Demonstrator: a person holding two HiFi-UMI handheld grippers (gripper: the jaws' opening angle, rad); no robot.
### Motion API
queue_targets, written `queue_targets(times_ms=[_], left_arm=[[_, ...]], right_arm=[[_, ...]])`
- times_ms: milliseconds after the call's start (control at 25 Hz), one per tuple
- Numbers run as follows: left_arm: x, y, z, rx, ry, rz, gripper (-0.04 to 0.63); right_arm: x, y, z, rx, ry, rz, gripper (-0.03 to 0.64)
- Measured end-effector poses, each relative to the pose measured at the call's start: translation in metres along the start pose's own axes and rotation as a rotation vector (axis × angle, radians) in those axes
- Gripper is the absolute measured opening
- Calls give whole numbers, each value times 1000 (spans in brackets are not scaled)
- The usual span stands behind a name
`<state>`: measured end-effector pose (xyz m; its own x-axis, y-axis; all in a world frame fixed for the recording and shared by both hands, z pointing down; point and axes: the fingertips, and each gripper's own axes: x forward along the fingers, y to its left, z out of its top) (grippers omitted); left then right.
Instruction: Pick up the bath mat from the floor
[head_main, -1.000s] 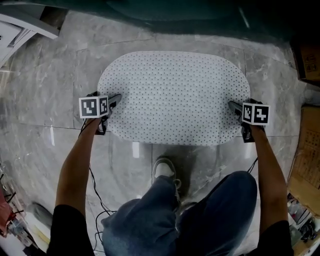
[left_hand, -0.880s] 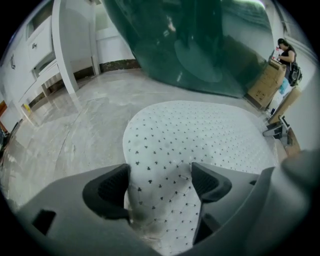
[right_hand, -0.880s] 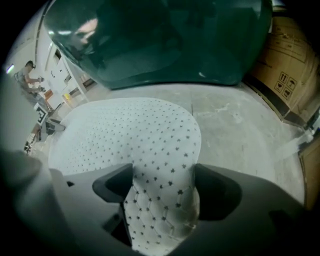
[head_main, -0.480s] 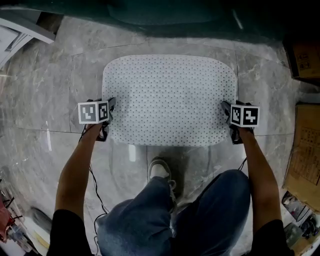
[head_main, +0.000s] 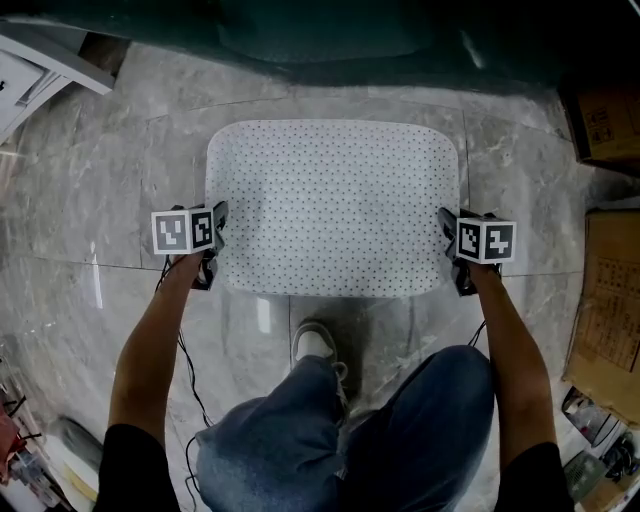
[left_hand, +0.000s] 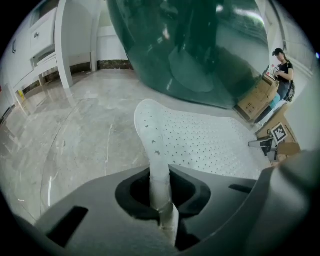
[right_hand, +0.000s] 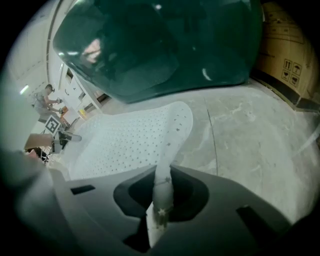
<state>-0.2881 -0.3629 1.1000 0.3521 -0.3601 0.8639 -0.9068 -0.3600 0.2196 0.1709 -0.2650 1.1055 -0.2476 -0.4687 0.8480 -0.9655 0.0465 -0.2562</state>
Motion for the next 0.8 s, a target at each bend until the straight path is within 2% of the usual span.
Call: queue_targets(times_ms=[440, 600, 800], left_arm=[[-78, -51, 37, 5, -81, -39, 35], [-127, -75, 64, -1, -90, -48, 35], [-198, -101, 106, 26, -121, -47, 35]], right_arm=[[-75, 42, 40, -1, -66, 39, 31], [-124, 55, 65, 33, -91, 33, 29], [-198, 76, 104, -6, -111, 37, 29]])
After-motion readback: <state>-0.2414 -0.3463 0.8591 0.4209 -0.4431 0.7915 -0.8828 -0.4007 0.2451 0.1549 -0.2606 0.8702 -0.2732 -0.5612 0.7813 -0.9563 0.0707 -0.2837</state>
